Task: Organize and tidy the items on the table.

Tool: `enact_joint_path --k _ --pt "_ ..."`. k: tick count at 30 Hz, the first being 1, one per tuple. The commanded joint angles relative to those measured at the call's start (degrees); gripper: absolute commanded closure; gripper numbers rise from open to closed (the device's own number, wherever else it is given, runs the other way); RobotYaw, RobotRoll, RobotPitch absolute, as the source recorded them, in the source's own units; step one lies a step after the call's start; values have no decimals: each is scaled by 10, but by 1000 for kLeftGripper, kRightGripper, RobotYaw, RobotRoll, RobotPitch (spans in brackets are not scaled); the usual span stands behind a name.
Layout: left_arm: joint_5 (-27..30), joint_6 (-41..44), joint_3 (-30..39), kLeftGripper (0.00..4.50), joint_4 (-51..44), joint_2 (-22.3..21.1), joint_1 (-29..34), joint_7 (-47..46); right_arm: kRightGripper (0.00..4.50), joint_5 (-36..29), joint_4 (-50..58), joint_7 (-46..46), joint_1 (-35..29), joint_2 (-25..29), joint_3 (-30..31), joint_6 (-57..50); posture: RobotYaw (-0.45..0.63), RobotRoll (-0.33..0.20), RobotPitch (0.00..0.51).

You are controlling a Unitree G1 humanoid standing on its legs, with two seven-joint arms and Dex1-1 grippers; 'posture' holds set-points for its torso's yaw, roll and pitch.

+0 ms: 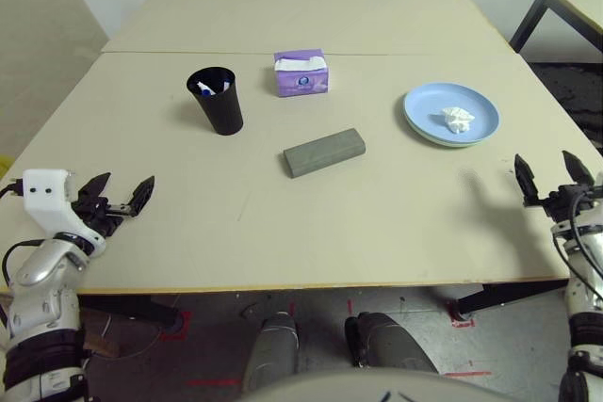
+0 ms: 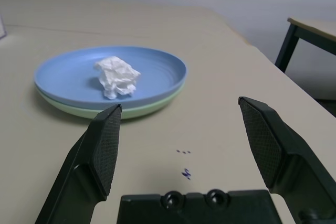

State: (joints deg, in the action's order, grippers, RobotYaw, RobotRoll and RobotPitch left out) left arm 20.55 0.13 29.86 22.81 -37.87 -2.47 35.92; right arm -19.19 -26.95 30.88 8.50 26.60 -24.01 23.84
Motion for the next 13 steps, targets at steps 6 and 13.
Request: enact_joint_path --k 6,13 --pt "1 -8 3 21 15 -24 -6 12 0 -2 88 -26 -26 -22 14 -34 -8 0 148" --pt "0 -8 -6 21 8 -16 -24 5 0 -3 112 -43 -57 -30 8 -35 -17 0 128"
